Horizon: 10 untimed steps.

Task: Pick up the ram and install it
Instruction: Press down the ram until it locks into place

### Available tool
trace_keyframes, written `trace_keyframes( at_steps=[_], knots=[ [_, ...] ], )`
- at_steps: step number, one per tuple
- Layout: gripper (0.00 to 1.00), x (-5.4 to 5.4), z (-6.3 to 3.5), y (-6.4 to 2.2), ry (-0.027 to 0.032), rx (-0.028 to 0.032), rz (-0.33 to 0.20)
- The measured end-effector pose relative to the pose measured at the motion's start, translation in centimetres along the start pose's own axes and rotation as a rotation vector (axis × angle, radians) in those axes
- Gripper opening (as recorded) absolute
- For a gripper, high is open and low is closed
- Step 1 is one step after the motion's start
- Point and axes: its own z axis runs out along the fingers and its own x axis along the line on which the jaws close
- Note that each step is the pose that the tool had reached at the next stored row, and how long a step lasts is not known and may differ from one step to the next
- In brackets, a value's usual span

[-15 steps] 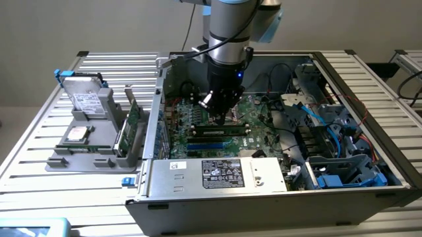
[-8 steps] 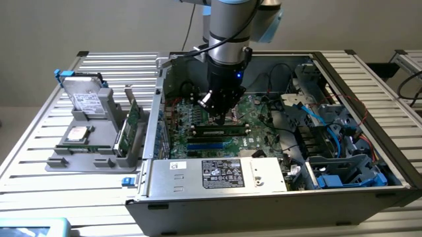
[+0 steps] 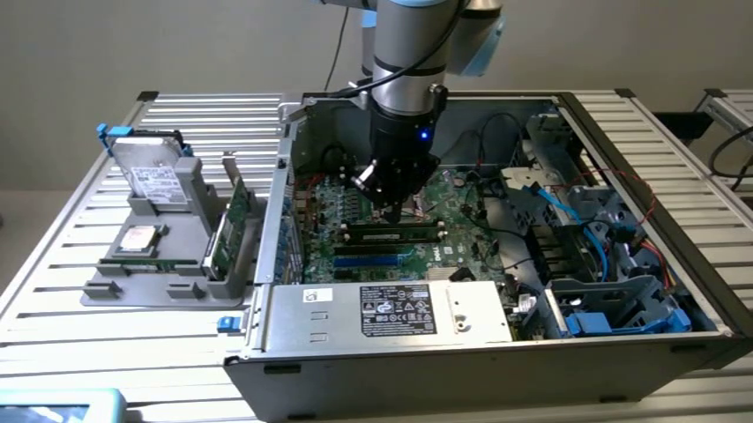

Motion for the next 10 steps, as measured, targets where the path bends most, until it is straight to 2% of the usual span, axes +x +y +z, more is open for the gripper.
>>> trace_keyframes(
  at_steps=[5, 10],
  knots=[
    [0.11, 0.00, 0.00, 0.00, -0.0006, 0.0062, 0.041],
    [0.11, 0.00, 0.01, 0.00, -0.0051, 0.0070, 0.094]
  ],
)
